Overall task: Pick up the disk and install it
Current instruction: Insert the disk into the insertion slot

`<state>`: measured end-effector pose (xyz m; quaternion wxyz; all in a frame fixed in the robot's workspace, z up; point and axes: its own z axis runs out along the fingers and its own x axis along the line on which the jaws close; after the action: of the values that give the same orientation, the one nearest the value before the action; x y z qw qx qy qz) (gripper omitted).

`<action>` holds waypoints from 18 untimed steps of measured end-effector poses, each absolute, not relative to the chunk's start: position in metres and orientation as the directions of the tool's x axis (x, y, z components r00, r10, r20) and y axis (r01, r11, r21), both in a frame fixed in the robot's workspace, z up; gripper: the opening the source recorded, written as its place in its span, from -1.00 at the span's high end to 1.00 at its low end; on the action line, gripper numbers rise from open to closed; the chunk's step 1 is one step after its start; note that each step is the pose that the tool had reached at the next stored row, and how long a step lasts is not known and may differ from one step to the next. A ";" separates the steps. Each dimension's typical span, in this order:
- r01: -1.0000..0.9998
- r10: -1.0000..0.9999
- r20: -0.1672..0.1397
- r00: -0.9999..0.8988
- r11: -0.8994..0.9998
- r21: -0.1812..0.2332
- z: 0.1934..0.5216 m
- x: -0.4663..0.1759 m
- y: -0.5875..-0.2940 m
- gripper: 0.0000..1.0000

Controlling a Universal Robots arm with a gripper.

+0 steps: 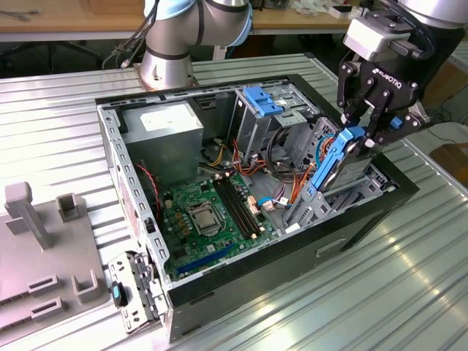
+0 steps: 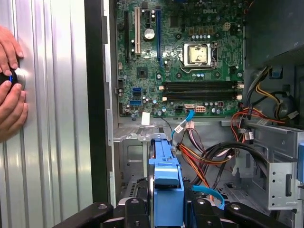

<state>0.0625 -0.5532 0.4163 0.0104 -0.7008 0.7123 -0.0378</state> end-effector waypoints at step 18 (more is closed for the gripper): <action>-0.998 -0.999 0.038 -0.018 0.015 -0.068 0.399 0.063 -0.553 0.26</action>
<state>0.0626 -0.5532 0.3993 0.0104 -0.7008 0.7123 -0.0378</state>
